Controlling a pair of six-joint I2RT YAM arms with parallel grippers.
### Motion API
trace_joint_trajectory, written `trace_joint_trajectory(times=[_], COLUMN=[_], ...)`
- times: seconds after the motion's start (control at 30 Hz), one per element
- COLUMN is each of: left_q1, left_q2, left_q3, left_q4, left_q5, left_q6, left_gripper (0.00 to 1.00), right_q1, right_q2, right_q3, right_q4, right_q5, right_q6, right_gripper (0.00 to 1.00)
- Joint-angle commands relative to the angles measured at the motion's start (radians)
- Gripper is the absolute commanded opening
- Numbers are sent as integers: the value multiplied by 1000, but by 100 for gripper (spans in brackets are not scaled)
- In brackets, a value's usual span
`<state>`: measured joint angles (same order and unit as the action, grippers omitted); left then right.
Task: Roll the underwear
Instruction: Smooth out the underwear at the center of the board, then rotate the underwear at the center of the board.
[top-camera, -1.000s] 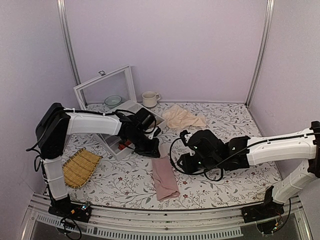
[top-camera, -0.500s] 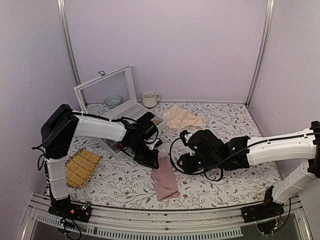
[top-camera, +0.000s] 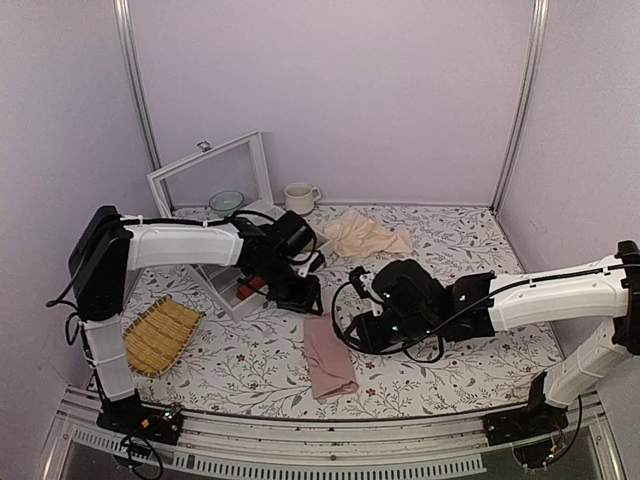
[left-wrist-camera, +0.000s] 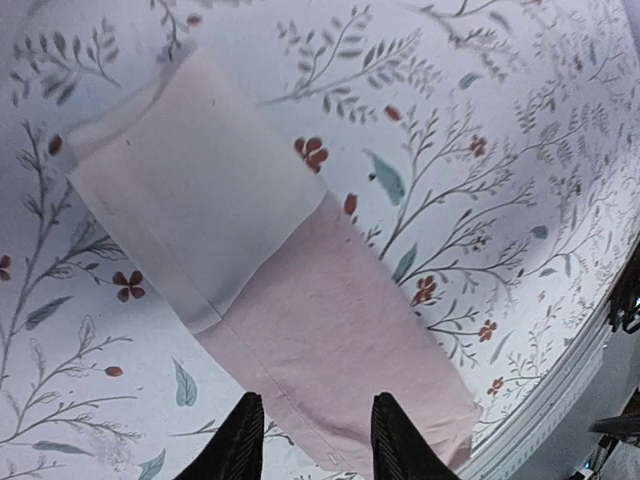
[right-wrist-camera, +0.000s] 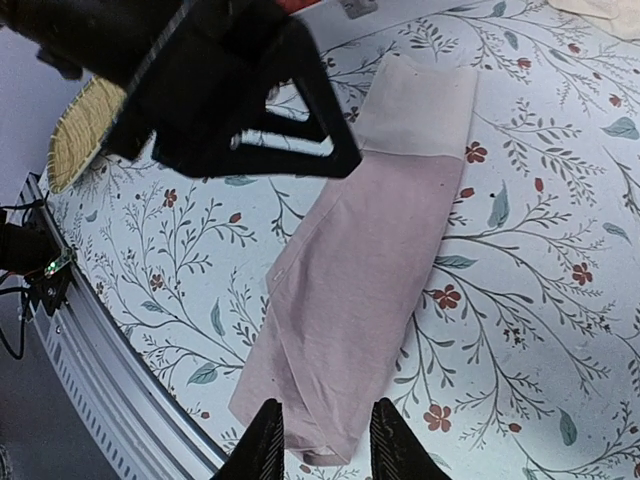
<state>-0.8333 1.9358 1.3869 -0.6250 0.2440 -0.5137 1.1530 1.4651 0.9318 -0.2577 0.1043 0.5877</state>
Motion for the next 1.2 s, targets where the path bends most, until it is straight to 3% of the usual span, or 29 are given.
trace_joint_trajectory(times=[0.0, 0.43, 0.93, 1.17], left_q1=[36, 211, 230, 230], left_q2=[-120, -290, -319, -310], left_q3=[58, -75, -131, -118], left_q4=[-45, 5, 23, 24], left_q5=[-53, -37, -31, -26], left_q6=[-18, -37, -68, -69], left_gripper=[38, 39, 39, 39], right_q1=[27, 100, 107, 74], right_q2=[109, 340, 477, 468], right_q3=[52, 169, 165, 117], right_q4=[42, 88, 50, 56], right_q5=[-115, -259, -237, -225], right_q6=[-15, -44, -21, 6], right_gripper=[26, 10, 8, 8])
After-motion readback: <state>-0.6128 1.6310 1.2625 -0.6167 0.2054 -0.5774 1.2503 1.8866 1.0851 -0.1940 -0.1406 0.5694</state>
